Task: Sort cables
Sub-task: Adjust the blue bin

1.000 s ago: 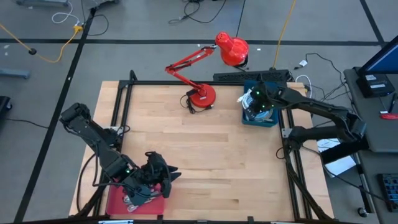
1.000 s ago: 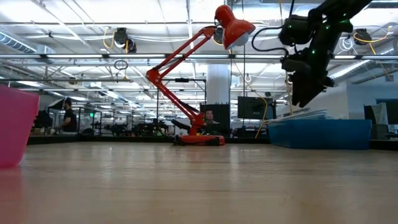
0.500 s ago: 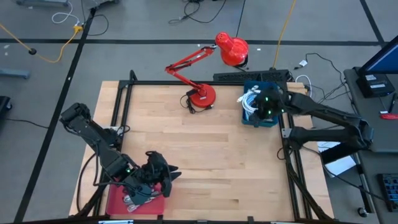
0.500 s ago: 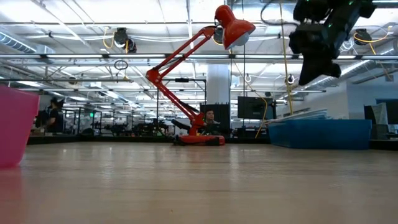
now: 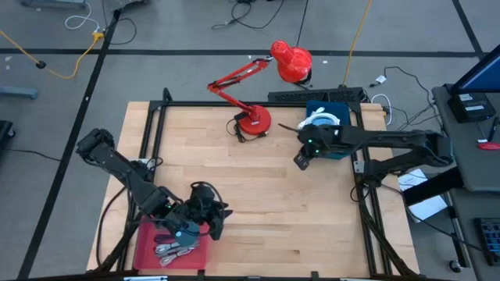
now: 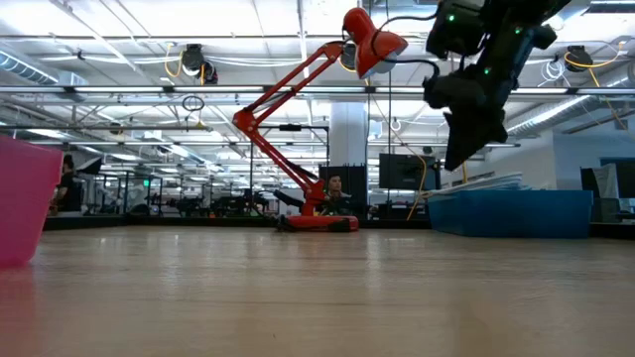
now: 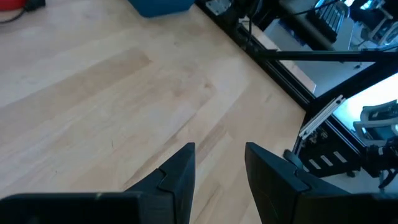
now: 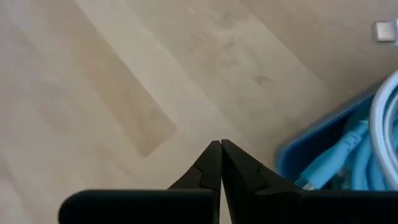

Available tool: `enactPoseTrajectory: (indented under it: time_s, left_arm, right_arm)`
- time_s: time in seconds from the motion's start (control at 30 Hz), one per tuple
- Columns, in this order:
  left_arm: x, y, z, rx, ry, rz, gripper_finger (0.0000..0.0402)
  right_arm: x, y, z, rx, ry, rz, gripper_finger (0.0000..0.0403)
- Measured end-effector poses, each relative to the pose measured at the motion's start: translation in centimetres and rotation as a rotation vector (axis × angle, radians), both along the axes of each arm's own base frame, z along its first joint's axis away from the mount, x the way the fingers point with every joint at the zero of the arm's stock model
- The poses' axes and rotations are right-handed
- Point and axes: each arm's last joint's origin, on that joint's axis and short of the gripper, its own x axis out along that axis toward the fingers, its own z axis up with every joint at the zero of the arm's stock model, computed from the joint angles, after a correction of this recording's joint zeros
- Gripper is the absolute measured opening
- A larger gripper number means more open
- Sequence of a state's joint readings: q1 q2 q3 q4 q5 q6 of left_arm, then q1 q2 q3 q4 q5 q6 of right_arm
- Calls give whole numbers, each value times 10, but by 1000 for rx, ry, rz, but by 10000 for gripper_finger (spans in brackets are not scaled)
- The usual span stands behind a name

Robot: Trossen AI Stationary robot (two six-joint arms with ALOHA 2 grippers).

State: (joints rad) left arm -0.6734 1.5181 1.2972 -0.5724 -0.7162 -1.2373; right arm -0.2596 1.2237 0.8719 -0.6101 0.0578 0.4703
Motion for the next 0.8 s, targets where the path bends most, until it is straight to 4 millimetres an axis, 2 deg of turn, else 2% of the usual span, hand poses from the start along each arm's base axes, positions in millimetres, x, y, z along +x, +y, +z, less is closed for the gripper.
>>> enactPoseTrajectory:
  time_s: [0.27,0.8]
  left_arm:
    - [-1,-5,2,-29,-20,-17,140]
    - [-2,-7,4,-32,-53,2,140]
  right_arm:
    - [10,-5,-18,-63,104,20,0]
    - [-6,-5,-21,-126,281,49,0]
